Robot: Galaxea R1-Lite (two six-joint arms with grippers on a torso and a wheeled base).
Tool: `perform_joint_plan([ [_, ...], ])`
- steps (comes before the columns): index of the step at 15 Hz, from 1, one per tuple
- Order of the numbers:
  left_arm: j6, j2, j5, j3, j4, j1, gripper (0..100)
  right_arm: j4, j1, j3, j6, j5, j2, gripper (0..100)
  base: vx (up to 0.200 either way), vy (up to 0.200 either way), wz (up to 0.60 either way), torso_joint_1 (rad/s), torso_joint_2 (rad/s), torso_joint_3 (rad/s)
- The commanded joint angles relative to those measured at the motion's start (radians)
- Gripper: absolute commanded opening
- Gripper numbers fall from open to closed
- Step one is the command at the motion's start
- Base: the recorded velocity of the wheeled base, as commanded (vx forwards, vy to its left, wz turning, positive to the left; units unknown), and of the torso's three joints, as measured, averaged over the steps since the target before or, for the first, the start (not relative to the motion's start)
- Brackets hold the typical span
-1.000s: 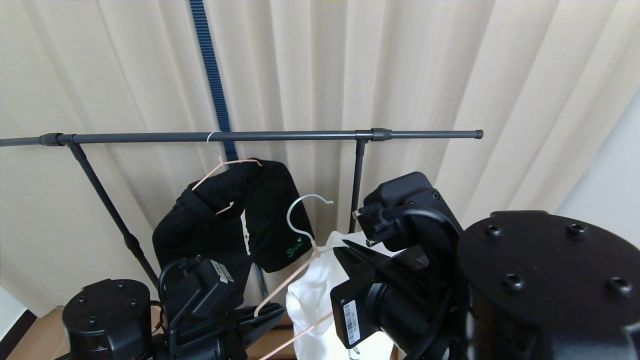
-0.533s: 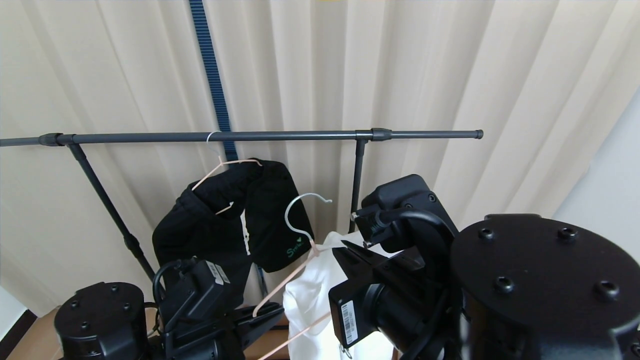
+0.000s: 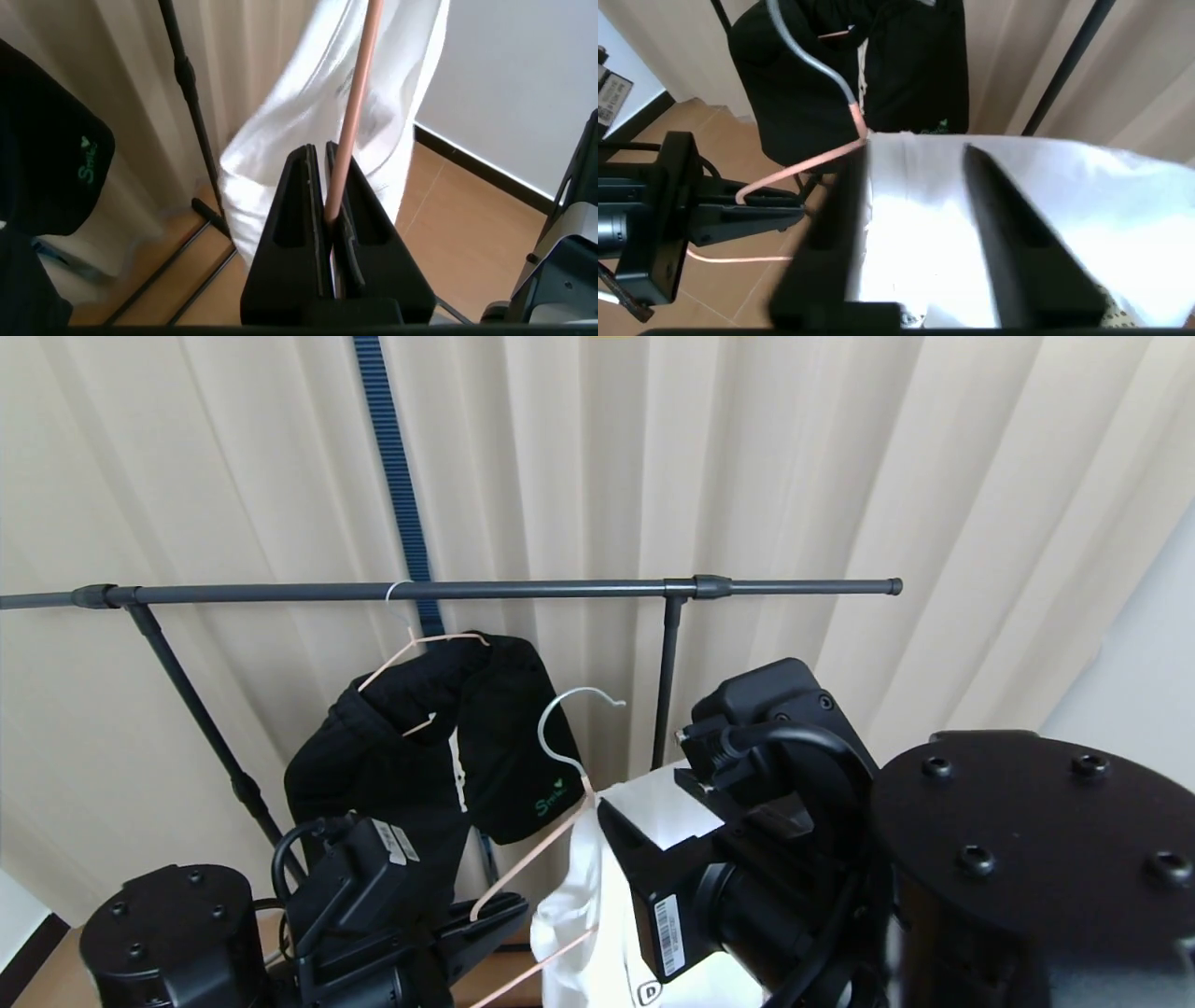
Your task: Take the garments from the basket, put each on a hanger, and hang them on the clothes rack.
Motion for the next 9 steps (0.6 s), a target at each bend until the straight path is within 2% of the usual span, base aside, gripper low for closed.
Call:
perform_joint_plan([
  [1, 0.0, 0.001, -0.001, 0.003, -0.008, 0.0, 0, 0.002, 0.0, 0.001, -0.001, 0.0, -0.01, 100, 0.0, 0.0, 0.0, 0.0, 0.0, 0.0],
  [5, 0.0, 0.004, -0.002, 0.01, -0.011, 0.004, 0, 0.002, -0.008, 0.02, -0.038, 0.001, -0.032, 100, 0.0, 0.0, 0.0, 0.0, 0.0, 0.0],
  [6, 0.003, 0.004, -0.007, 0.017, -0.011, 0.023, 0, 0.002, -0.046, 0.041, -0.078, 0.014, -0.058, 100, 0.0, 0.0, 0.0, 0.0, 0.0, 0.0],
  [9, 0.015, 0.029, -0.034, 0.019, -0.013, 0.083, 0, 0.004, -0.16, 0.087, -0.177, 0.182, -0.153, 100, 0.0, 0.0, 0.0, 0.0, 0.0, 0.0],
])
